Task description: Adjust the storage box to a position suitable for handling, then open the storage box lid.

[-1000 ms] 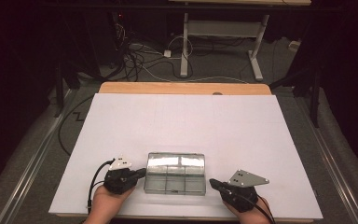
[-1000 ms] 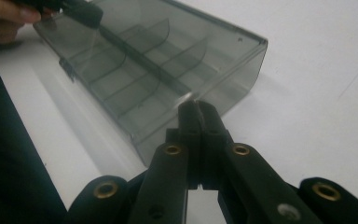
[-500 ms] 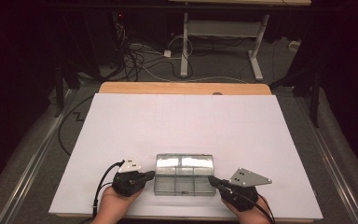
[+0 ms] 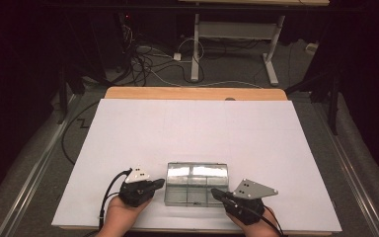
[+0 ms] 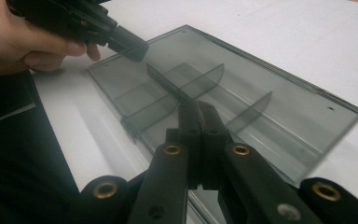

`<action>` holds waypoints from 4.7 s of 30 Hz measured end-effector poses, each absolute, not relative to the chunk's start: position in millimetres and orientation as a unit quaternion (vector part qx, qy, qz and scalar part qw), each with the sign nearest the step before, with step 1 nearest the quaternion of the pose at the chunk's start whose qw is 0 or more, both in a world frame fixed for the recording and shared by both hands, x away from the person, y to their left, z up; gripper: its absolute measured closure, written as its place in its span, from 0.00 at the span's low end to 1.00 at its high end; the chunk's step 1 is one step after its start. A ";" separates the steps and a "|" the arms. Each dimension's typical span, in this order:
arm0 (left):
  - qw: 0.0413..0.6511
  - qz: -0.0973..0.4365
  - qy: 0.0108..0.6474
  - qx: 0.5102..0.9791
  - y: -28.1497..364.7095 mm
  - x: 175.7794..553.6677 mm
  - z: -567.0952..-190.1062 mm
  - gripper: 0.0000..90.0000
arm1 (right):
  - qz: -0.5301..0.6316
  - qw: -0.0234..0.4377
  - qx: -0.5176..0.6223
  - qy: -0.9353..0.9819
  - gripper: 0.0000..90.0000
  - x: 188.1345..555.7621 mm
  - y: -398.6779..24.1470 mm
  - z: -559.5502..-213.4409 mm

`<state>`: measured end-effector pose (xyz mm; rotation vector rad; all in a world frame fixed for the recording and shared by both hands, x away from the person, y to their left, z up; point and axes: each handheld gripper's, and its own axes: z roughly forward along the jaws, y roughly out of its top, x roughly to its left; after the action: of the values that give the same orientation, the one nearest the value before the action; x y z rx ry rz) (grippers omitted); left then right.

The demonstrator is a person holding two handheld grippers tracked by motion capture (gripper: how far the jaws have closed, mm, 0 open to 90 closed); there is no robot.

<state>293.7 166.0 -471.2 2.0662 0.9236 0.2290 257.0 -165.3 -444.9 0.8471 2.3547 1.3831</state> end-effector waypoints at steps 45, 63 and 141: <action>0.430 0.074 0.374 0.819 181.5 298.4 -475.0 0.97 | 0.482 0.065 0.229 0.843 1.00 254.1 -118.8 -458.3; 0.441 0.070 0.371 0.815 182.1 297.7 -471.7 0.97 | 0.454 0.052 0.242 0.856 1.00 247.6 -123.3 -476.5; 0.441 0.065 0.359 0.820 176.8 298.2 -472.3 0.97 | 0.484 0.046 0.263 0.833 1.00 249.3 -133.9 -474.3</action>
<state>298.2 176.8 -472.3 2.0353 0.8915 0.1605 249.3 -133.9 -474.3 0.8023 2.5435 1.4771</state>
